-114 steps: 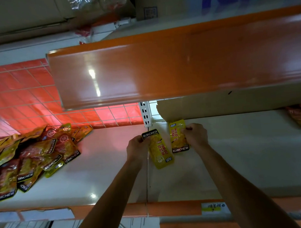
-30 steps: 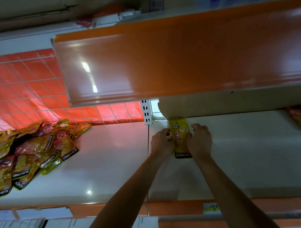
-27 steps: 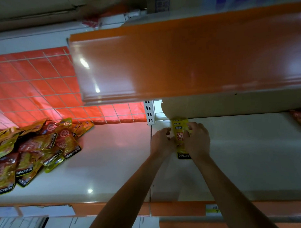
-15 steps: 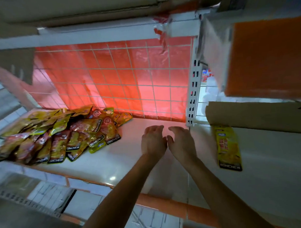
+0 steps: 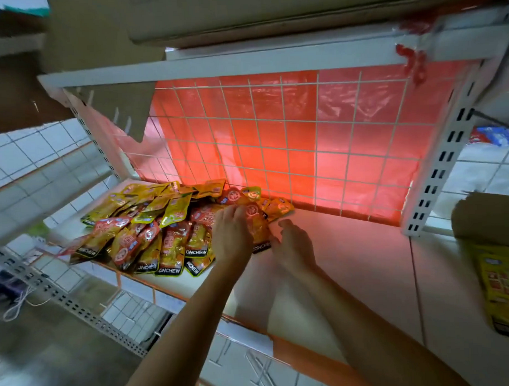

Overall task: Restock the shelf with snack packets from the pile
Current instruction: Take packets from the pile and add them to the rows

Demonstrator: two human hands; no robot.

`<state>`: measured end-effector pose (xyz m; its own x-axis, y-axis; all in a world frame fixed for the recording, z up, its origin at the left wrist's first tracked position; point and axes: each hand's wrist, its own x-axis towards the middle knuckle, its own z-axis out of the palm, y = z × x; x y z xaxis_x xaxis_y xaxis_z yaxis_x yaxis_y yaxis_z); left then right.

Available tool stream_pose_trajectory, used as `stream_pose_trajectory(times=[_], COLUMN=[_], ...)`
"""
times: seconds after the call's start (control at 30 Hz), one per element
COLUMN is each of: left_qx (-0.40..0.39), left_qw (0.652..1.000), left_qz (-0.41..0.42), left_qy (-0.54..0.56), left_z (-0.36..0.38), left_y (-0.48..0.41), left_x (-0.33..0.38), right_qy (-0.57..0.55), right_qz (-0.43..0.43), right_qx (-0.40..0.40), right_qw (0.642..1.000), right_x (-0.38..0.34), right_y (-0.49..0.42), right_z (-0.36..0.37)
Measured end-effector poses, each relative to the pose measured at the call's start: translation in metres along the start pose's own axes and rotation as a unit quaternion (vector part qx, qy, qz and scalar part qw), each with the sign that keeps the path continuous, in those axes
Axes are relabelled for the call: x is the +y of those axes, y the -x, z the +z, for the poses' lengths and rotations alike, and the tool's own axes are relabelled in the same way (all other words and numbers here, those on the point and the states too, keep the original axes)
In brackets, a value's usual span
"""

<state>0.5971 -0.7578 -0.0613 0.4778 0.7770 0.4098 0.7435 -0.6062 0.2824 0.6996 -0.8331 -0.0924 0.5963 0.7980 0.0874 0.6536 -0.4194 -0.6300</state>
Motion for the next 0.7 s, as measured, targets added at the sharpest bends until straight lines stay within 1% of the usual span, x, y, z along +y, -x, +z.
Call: stream_pose_trajectory(times=[0.07,0.2,0.27,0.33,0.47,0.53,0.6,0.7], left_qx=[-0.015,-0.053,-0.077,-0.087,-0.077,-0.087,-0.095,-0.060], left_qw=[0.999,0.990,0.982,0.977,0.983,0.984,0.985,0.990], left_qz=[-0.018,-0.108,-0.162,-0.191,-0.168,-0.157,-0.144,-0.113], left_qy=[-0.027,-0.080,-0.057,-0.026,0.003,0.012,0.000,-0.059], left_z=[-0.004,-0.002,0.002,0.004,0.005,0.007,0.007,0.005], left_y=[-0.013,-0.025,-0.024,-0.020,-0.014,-0.012,-0.010,-0.002], left_x=[-0.019,-0.043,-0.047,-0.049,-0.047,-0.046,-0.044,-0.036], right_qy=[-0.002,-0.002,0.000,-0.001,-0.031,-0.064,-0.105,-0.157], right_qz=[0.015,0.052,0.065,0.082,0.093,0.096,0.101,0.102], right_qx=[0.004,0.007,0.005,0.003,-0.013,-0.012,0.007,0.026], right_qw=[1.000,0.999,0.998,0.997,0.995,0.993,0.989,0.982], right_x=[-0.008,-0.017,-0.021,-0.024,-0.026,-0.028,-0.028,-0.025], right_y=[-0.006,-0.015,-0.018,-0.020,-0.022,-0.021,-0.017,-0.009], right_z=[0.009,0.019,0.023,0.024,0.024,0.023,0.020,0.013])
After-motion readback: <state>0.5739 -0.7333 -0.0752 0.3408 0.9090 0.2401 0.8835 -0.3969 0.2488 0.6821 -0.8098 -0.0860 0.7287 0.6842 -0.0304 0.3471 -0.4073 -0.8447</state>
